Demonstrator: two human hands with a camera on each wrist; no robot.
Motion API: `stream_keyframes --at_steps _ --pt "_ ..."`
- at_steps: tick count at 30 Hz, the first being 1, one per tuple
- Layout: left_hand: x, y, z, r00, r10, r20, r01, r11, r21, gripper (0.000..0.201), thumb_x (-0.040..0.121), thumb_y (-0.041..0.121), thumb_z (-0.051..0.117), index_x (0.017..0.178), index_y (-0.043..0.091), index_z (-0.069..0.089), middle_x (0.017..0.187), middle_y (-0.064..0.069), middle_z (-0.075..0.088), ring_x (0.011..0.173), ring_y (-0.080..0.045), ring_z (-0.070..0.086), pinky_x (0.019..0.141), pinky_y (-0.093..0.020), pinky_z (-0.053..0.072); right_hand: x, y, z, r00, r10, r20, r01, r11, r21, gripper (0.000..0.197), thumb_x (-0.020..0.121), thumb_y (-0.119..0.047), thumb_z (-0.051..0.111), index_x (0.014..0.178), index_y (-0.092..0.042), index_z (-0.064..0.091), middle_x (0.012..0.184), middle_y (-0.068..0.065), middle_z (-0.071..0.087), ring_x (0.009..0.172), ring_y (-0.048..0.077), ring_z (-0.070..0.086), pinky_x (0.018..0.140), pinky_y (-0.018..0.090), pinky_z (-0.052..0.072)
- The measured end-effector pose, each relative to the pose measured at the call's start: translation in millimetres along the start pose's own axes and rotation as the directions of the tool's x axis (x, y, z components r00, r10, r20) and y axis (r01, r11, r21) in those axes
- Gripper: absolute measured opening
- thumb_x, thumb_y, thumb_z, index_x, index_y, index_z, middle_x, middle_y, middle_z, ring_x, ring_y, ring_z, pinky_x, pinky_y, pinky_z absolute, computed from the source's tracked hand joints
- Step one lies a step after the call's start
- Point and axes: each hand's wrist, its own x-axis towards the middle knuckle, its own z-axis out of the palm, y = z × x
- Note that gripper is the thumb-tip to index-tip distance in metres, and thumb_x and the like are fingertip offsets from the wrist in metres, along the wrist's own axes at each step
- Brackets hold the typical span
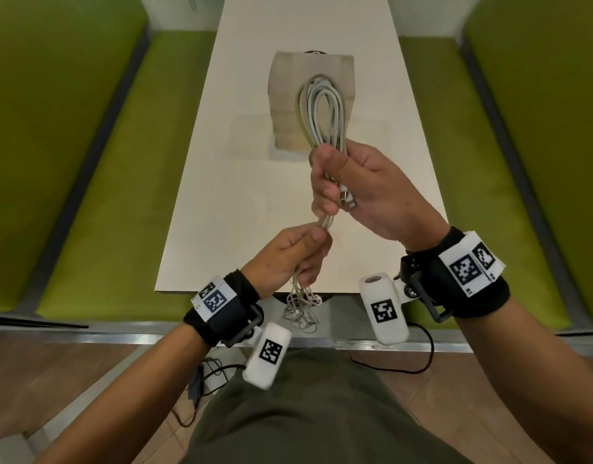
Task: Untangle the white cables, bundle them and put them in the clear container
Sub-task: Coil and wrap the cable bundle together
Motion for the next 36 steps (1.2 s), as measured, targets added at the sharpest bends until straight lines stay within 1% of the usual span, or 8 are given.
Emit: stream_keyframes --at_steps 9,13,16,21,27,30,33,36 --pt "-20 1 -29 0.965 -0.257 0.055 0.259 0.966 -0.022 0.05 0.095 0.047 0.032 0.08 0.009 0.059 0.05 0.004 0.043 0.036 -0.007 0.033 0.038 -0.019 0.027 -6 2 -14 0.953 0.19 0.237 -0.048 0.866 -0.498 0.026 0.1 -0.02 0.045 0.076 -0.012 0.051 0.057 0.006 0.049 0.052 0.018 0.047 0.06 0.033 0.046" --pt "-18 8 -31 0.923 -0.333 0.193 0.361 0.922 -0.136 0.09 0.087 0.069 0.007 0.087 -0.002 0.062 0.058 -0.008 0.06 0.034 -0.008 0.041 0.033 -0.017 0.029 1 7 -13 0.739 0.481 0.472 -0.096 0.768 -0.633 0.021 0.1 -0.016 0.045 0.09 -0.008 0.062 0.07 -0.011 0.065 0.056 0.017 0.047 0.056 0.023 0.045" --pt "-14 14 -26 0.863 -0.432 0.261 0.464 0.883 -0.075 0.108 0.073 0.082 0.002 0.092 -0.003 0.066 0.062 -0.011 0.064 0.038 -0.011 0.047 0.035 -0.018 0.036 9 13 -8 0.536 0.684 0.495 -0.157 0.656 -0.738 0.025 0.098 -0.022 0.049 0.103 -0.006 0.067 0.078 0.004 0.063 0.057 0.014 0.044 0.056 0.024 0.045" --pt "-12 15 -14 0.835 -0.422 0.354 0.392 0.907 0.156 0.069 0.075 0.071 0.056 0.098 0.007 0.062 0.076 -0.006 0.067 0.049 -0.008 0.055 0.043 -0.017 0.044 15 22 -4 0.414 0.833 0.368 -0.164 0.465 -0.87 0.022 0.096 -0.019 0.049 0.095 -0.002 0.063 0.06 0.001 0.049 0.051 0.01 0.052 0.062 0.025 0.045" --pt "-13 3 -21 0.88 -0.436 0.185 0.427 0.9 0.091 0.05 0.071 0.057 0.073 0.079 0.01 0.059 0.053 0.001 0.053 0.035 -0.005 0.039 0.036 -0.017 0.03 6 30 -4 0.689 0.67 0.277 -0.091 0.459 -0.884 0.012 0.095 -0.019 0.05 0.106 -0.014 0.05 0.08 0.002 0.06 0.062 0.011 0.053 0.06 0.022 0.041" --pt "-15 1 -24 0.882 -0.448 0.145 0.444 0.894 0.061 0.039 0.074 0.05 0.073 0.07 0.014 0.058 0.049 0.001 0.049 0.033 -0.005 0.036 0.035 -0.016 0.028 2 34 -4 0.782 0.551 0.291 0.049 0.412 -0.91 0.03 0.094 -0.021 0.054 0.121 -0.016 0.041 0.105 0.004 0.051 0.081 0.013 0.048 0.07 0.024 0.042" --pt "-16 1 -23 0.888 -0.442 0.13 0.431 0.896 0.106 0.033 0.079 0.049 0.067 0.062 0.021 0.061 0.046 0.004 0.046 0.033 -0.004 0.034 0.036 -0.02 0.022 2 38 -1 0.802 0.522 0.291 0.233 0.176 -0.956 0.03 0.095 -0.028 0.052 0.121 -0.013 0.046 0.115 0.004 0.047 0.101 0.018 0.037 0.09 0.035 0.039" --pt "-16 5 -25 0.898 -0.431 0.083 0.417 0.897 0.144 0.04 0.085 0.052 0.062 0.069 0.016 0.059 0.046 0.003 0.043 0.033 -0.005 0.031 0.037 -0.02 0.021 -1 41 -2 0.72 0.666 0.194 0.008 0.273 -0.962 0.033 0.091 -0.033 0.06 0.11 -0.014 0.041 0.094 0.001 0.051 0.08 0.015 0.046 0.069 0.031 0.041"
